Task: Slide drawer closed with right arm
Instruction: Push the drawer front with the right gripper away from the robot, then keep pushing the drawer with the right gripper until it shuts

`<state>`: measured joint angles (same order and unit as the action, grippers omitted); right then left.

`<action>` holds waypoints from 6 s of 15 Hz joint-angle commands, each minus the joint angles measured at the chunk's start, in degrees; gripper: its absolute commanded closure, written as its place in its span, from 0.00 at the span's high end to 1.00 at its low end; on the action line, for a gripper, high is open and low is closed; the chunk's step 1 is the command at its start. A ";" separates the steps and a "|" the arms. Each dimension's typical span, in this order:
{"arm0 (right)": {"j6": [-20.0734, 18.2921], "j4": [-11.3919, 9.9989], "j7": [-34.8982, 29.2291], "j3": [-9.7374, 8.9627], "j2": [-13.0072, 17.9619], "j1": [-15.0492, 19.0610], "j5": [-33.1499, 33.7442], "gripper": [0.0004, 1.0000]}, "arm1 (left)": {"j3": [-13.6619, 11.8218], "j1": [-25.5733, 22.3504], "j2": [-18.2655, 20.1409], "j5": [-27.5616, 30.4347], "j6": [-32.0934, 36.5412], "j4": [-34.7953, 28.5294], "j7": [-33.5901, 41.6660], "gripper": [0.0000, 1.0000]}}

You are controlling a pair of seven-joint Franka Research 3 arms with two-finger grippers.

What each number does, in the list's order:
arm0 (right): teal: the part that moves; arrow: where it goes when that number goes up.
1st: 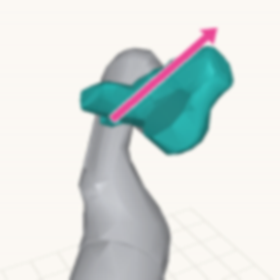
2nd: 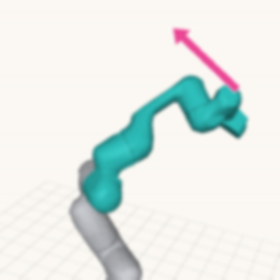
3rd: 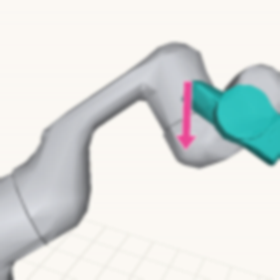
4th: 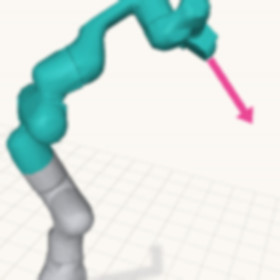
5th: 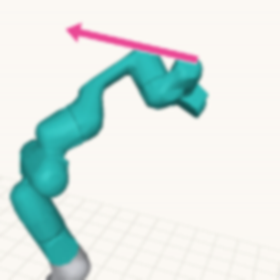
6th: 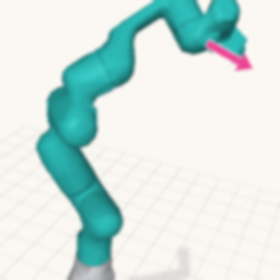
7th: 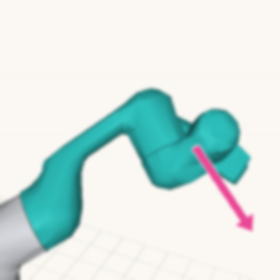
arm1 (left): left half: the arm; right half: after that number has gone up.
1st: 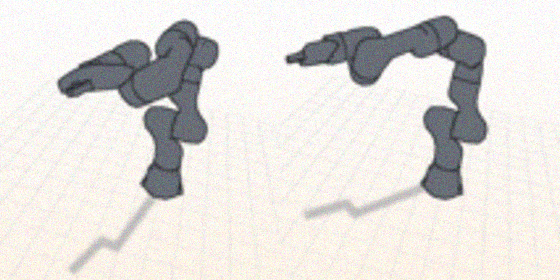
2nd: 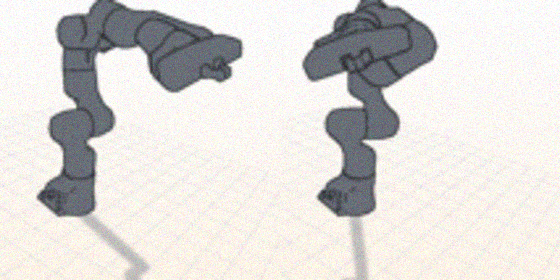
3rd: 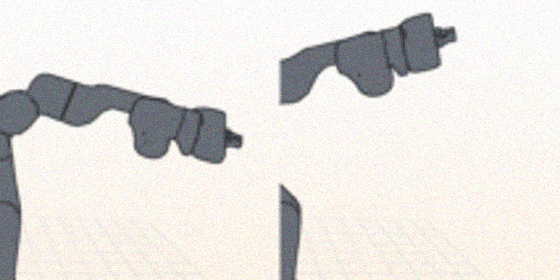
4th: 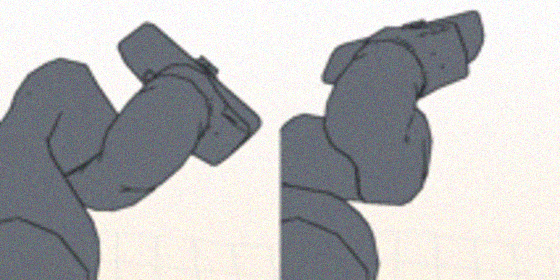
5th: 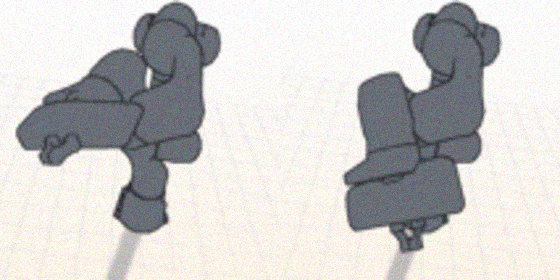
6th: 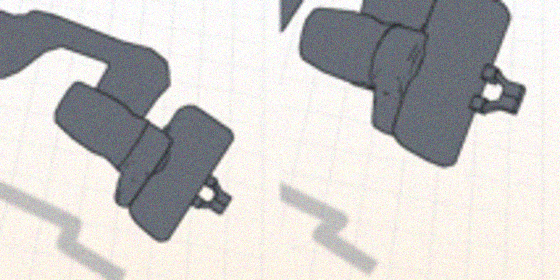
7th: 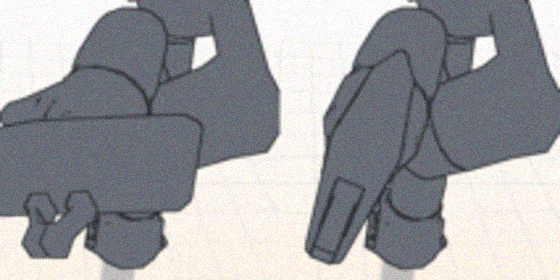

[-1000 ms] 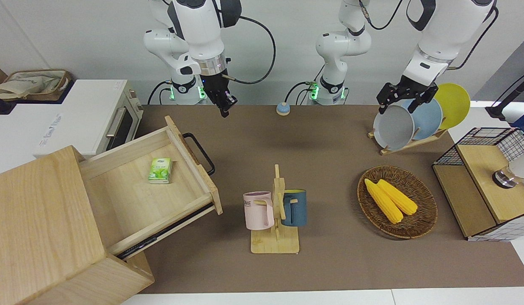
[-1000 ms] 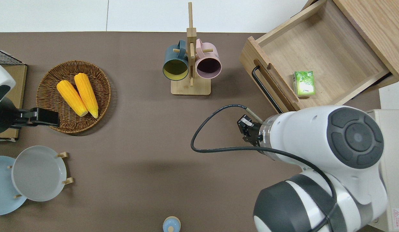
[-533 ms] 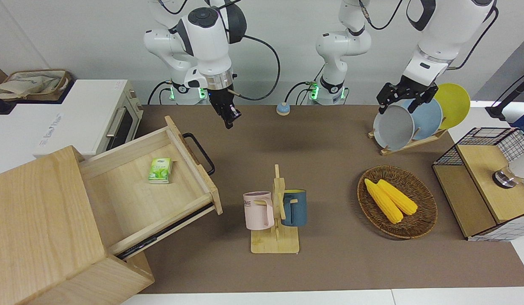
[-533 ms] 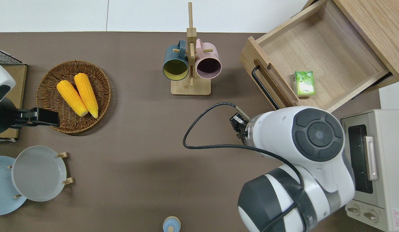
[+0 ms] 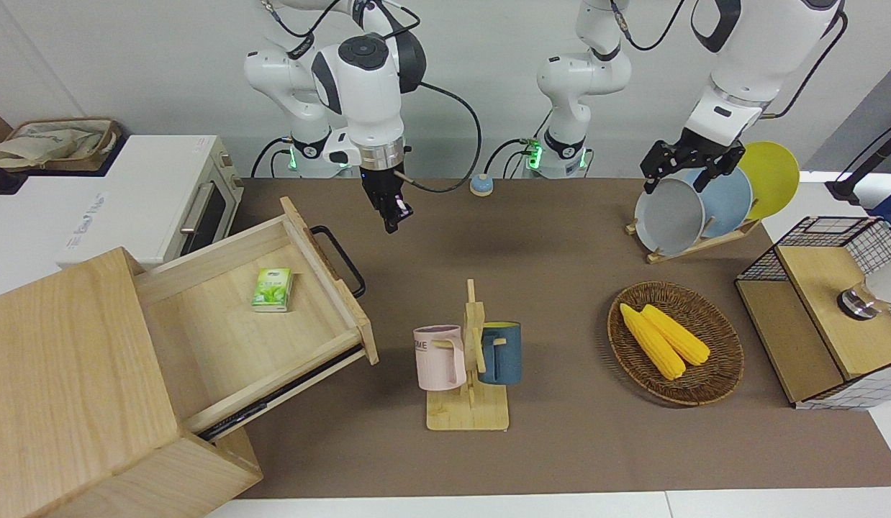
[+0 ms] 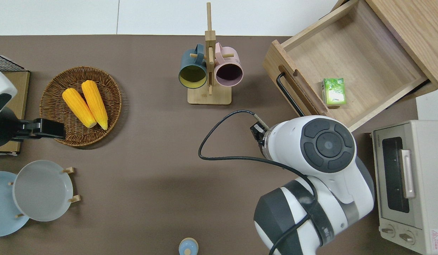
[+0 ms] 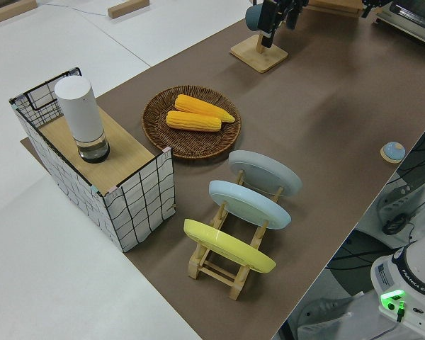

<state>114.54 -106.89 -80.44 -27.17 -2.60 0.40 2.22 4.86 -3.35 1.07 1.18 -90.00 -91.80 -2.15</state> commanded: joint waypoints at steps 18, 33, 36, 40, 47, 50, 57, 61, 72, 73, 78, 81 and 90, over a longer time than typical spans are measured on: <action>1.04 1.42 3.09 2.30 -2.94 2.50 4.37 0.00 | -0.20 0.27 0.42 -0.74 0.35 0.04 0.40 1.00; 1.30 2.39 9.33 2.65 -5.49 6.10 5.95 0.00 | -0.20 0.27 0.42 -0.74 0.27 0.04 0.40 1.00; 1.30 3.00 9.42 2.65 -5.93 6.89 6.91 0.00 | -0.20 0.27 0.51 -0.74 0.27 0.04 0.31 1.00; 1.30 3.18 9.51 2.65 -6.28 7.86 8.23 0.00 | -0.20 0.27 0.51 -0.74 0.27 0.04 0.31 1.00; 1.39 4.41 11.44 2.65 -6.98 9.36 9.64 0.00 | -0.20 0.27 0.42 -0.74 0.27 0.04 0.31 1.00; 0.25 7.56 11.53 2.65 -8.38 10.14 9.82 0.00 | -0.20 0.27 0.51 -0.74 0.27 0.04 0.31 1.00; -1.07 11.96 11.71 2.39 -11.11 11.11 10.78 0.00 | -0.20 0.36 0.51 -0.74 0.27 0.04 0.40 1.00; -2.21 14.85 12.24 2.39 -13.04 11.12 10.87 0.00 | -0.20 0.27 0.42 -0.74 0.27 0.04 0.40 1.00; -5.47 25.32 13.03 2.39 -21.57 9.97 14.91 0.00 | -0.12 0.27 0.51 -0.74 0.27 0.04 0.40 1.00; -5.47 26.11 13.03 2.30 -22.18 10.32 15.35 0.00 | -0.20 0.27 0.51 -0.74 0.35 0.04 0.31 1.00; -5.47 29.63 15.66 3.44 -24.47 11.90 16.41 0.00 | -0.12 0.27 0.42 -0.74 0.27 0.04 0.40 1.00; -5.47 30.68 17.24 3.62 -25.26 12.87 16.76 0.00 | -0.20 0.36 0.51 -0.74 0.27 0.04 0.40 1.00; -3.97 34.82 20.39 4.76 -28.69 15.68 16.94 0.00 | -0.20 0.27 0.42 -0.74 0.27 0.04 0.40 1.00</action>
<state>110.40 -75.02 -63.06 -21.49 -29.39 14.26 17.51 4.86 -3.35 1.07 1.17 -90.00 -91.80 -2.15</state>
